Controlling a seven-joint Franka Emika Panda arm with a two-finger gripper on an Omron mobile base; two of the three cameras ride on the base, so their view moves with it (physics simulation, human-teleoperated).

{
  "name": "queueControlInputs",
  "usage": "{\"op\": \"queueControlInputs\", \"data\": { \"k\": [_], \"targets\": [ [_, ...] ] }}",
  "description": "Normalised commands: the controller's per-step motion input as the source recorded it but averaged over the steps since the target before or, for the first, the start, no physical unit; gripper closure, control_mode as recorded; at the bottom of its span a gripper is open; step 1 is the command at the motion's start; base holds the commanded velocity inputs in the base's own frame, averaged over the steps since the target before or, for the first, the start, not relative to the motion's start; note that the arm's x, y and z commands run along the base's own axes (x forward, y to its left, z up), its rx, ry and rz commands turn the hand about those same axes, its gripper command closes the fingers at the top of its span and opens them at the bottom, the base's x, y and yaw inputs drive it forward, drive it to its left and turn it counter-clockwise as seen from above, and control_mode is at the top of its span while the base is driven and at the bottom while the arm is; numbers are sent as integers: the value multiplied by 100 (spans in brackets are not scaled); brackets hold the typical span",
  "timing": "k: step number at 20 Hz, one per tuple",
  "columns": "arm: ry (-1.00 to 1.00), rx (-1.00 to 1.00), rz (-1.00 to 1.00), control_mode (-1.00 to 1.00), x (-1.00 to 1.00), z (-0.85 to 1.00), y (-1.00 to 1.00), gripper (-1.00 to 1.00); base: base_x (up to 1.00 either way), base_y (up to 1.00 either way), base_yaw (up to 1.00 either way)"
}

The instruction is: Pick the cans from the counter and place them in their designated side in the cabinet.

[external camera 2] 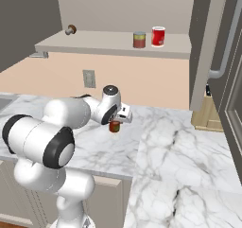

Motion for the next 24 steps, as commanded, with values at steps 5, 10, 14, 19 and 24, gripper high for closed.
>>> {"op": "queueControlInputs", "data": {
  "k": [5, 10, 14, 19, 24],
  "targets": [
    [-4, 0, 0, -100, -21, 24, 0, 100, 0, 0, 0],
    [-5, 0, 0, -100, -20, 25, 0, 100, 0, 0, 0],
    [-4, 0, 0, -100, -18, 25, -1, 100, 0, 0, 0],
    [-5, 0, 0, -100, -17, 27, 0, 100, 0, 0, 0],
    [-5, 0, 0, -100, -19, 25, 0, 100, 0, 0, 0]
  ]
}}
